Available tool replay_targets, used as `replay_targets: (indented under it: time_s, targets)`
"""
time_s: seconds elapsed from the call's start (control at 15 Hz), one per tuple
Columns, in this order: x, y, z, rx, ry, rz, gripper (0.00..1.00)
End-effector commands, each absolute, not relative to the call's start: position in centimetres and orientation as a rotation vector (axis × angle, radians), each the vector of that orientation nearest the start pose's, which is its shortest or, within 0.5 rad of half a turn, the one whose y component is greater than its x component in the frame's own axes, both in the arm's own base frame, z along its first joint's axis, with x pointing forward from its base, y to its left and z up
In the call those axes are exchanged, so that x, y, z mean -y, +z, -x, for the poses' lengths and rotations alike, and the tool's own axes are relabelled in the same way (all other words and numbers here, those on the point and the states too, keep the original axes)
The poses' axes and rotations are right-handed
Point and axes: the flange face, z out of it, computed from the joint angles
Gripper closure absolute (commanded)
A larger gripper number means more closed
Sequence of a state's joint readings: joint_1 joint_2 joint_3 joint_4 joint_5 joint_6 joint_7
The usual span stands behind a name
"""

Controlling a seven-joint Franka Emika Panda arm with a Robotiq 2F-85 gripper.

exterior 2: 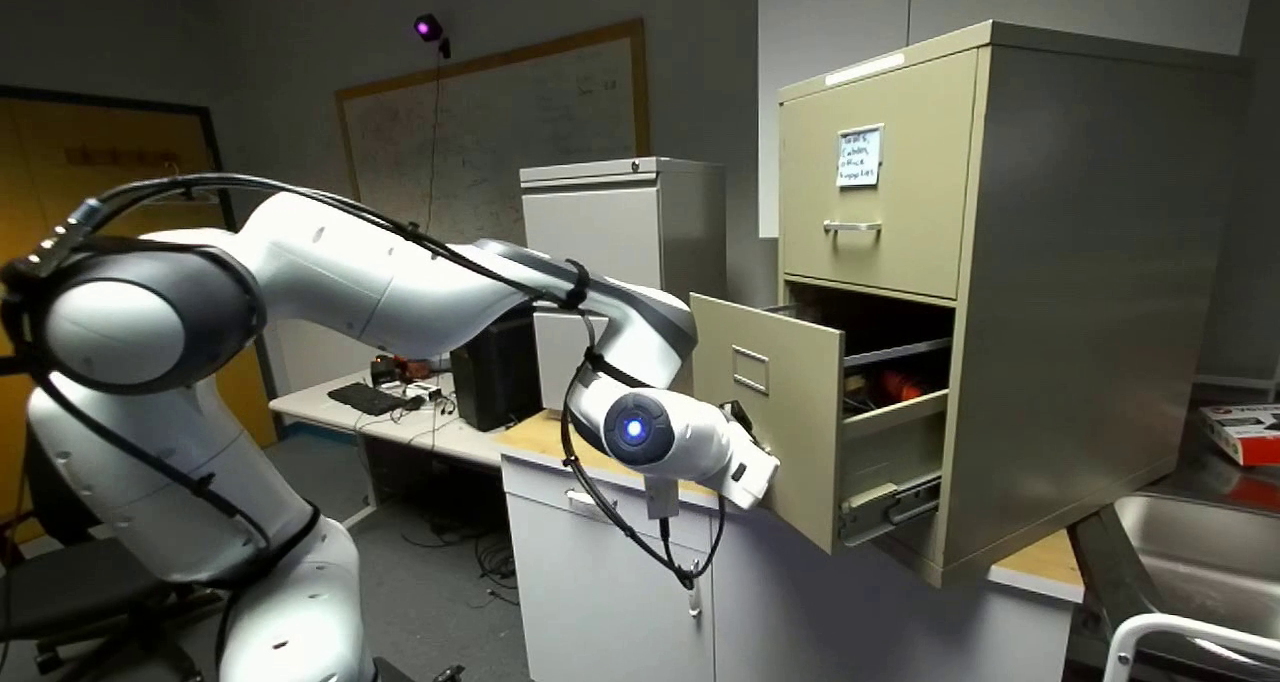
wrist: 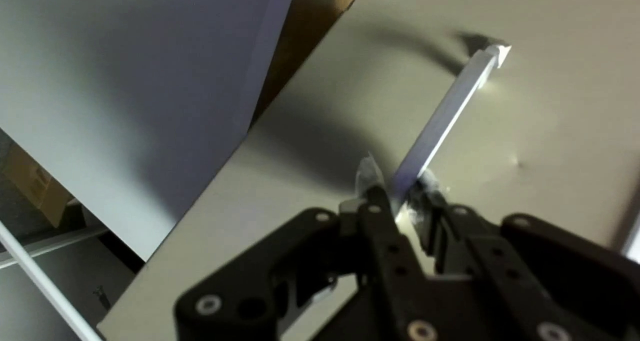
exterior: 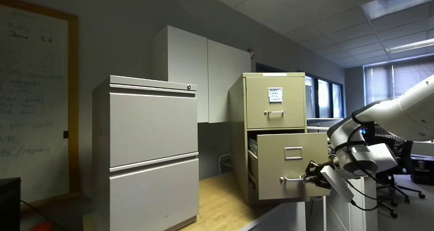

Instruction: Open the bottom drawer on the beige cabinet

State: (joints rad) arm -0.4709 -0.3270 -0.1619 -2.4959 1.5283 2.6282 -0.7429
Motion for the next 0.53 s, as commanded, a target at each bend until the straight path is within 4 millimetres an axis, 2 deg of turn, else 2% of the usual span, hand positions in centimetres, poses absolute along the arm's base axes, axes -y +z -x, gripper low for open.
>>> replay_targets:
  time_s: [0.0,0.47]
  targets:
    - [23.4,38.8,-31.9,-1.161,-0.972,1.933,0.92]
    - [21.3,37.5,-28.0,-1.145,-0.936,1.834,0.92]
